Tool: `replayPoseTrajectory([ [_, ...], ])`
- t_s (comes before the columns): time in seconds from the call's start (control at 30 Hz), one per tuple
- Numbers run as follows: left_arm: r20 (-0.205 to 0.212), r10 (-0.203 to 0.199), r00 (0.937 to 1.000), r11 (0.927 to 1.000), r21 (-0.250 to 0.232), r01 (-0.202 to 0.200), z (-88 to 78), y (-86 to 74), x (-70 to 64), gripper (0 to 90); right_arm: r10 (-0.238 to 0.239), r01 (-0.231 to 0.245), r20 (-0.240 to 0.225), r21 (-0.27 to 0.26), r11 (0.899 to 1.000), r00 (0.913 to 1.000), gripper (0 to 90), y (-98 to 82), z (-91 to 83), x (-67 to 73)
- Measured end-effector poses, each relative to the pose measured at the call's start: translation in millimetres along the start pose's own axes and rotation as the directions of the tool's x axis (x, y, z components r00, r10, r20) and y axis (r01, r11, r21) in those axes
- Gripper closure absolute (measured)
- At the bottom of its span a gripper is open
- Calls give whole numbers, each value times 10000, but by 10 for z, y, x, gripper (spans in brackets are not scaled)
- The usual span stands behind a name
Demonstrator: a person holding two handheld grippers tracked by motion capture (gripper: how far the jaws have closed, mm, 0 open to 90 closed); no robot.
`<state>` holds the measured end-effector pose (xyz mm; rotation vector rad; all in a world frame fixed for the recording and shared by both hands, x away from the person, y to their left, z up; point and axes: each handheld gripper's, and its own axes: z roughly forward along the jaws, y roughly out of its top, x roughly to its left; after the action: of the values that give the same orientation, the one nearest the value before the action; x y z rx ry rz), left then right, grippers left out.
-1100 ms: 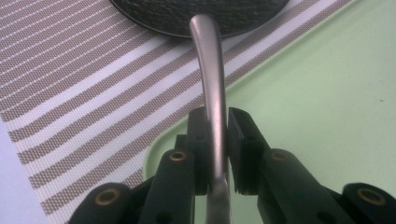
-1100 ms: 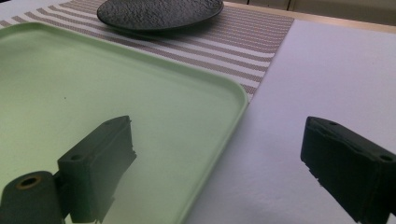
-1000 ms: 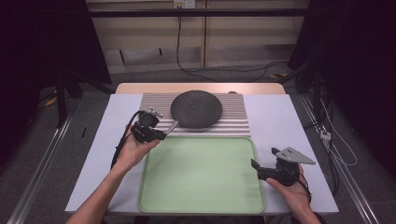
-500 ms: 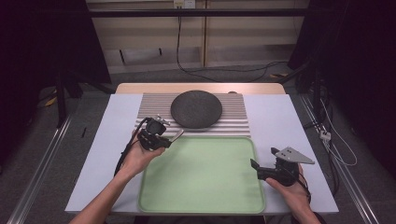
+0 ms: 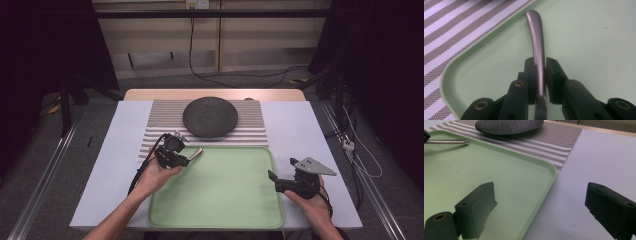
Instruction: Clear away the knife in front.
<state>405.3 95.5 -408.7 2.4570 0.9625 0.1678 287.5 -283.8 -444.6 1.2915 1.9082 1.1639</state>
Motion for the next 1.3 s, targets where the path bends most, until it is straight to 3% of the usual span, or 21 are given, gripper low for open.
replayPoseTrajectory([
  [0.37, -111, 155, 9998, 9995, 274, -152, 105, -39, -126, 797, 8, -8, -10, -20, 10000, 10000, 94, 0, -4, -1],
  [0.67, -177, -88, 9998, 9991, 406, 95, 137, -94, -156, 797, 16, -16, 8, -1, 10000, 10000, 95, 2, 0, -2],
  [0.97, -52, -306, 9995, 9993, 220, 307, 130, -133, -130, 794, 21, -21, -38, 32, 10000, 10000, 95, 1, 4, 1],
  [1.17, 327, -475, 9983, 9989, -18, 476, 127, -170, -83, 787, 20, -20, -23, 50, 10000, 10000, 95, 0, 9, -2],
  [1.2, 387, -468, 9982, 9989, -47, 470, 118, -174, -66, 776, 17, -16, -26, 46, 10000, 10000, 95, 0, 9, -4],
  [1.3, 461, -665, 9967, 9973, -292, 679, 82, -182, -47, 618, 40, -40, -32, 49, 10000, 10000, 95, 0, 7, -4],
])
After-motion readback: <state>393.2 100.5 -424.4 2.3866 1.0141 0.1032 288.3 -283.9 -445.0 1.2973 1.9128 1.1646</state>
